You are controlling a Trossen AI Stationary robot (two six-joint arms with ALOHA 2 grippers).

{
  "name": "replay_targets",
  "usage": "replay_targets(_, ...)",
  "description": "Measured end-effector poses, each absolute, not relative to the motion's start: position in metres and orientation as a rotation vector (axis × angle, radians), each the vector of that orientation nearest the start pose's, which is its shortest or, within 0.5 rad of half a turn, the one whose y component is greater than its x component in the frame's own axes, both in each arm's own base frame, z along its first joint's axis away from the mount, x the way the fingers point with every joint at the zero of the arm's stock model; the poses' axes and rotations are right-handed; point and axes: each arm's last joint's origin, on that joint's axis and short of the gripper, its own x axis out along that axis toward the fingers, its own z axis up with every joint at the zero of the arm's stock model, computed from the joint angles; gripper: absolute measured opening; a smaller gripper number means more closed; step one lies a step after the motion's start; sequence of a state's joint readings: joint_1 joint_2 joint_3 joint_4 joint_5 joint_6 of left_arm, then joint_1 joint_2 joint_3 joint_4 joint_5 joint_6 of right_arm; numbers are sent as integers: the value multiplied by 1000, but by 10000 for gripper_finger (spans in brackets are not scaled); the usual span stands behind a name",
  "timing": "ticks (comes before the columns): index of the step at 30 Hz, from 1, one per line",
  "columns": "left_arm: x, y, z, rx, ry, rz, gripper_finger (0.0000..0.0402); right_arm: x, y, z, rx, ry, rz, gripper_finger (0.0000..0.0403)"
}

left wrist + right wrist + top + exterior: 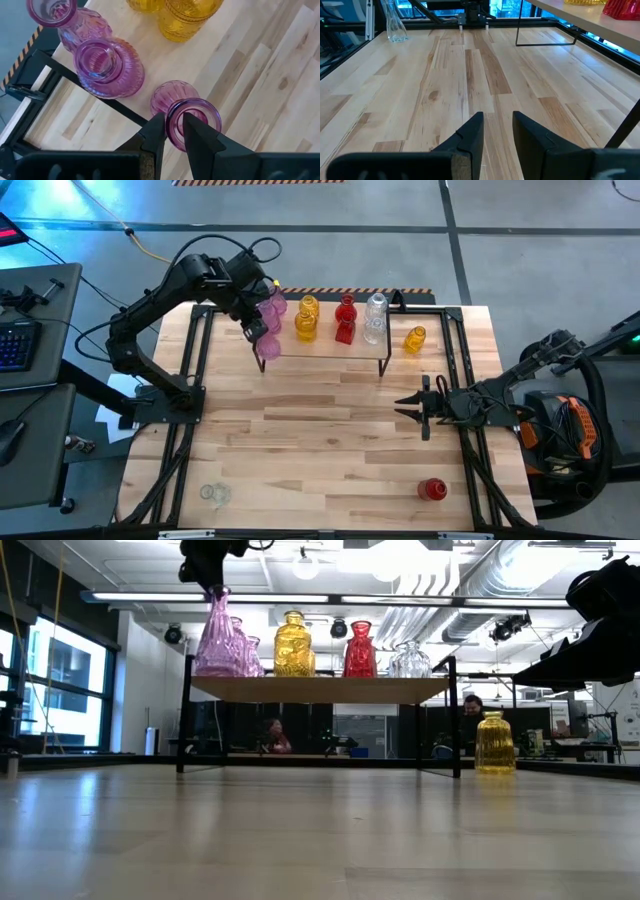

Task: Sort vases onto shelf
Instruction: Put the purple vase on the shelf aligned with the other purple vases

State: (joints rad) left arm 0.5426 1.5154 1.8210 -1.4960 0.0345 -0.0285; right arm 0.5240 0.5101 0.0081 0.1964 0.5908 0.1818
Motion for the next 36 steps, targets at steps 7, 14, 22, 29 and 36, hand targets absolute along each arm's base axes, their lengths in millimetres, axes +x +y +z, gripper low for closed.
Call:
replay_targets(7,221,132,408,-373,1146,461,60,113,46,139,19,252,-90,87)
replay_targets(14,229,134,405,-382,1130,470,60,113,46,140,19,252,-90,87)
replay_targets(22,235,135,401,-423,1142,476,60,113,46,139,19,252,-90,87)
replay_targets(29,230,130,403,-431,1157,493,60,113,46,139,19,252,-90,87)
replay_targets(36,231,131,403,-420,1149,490,60,113,46,139,19,252,-90,87)
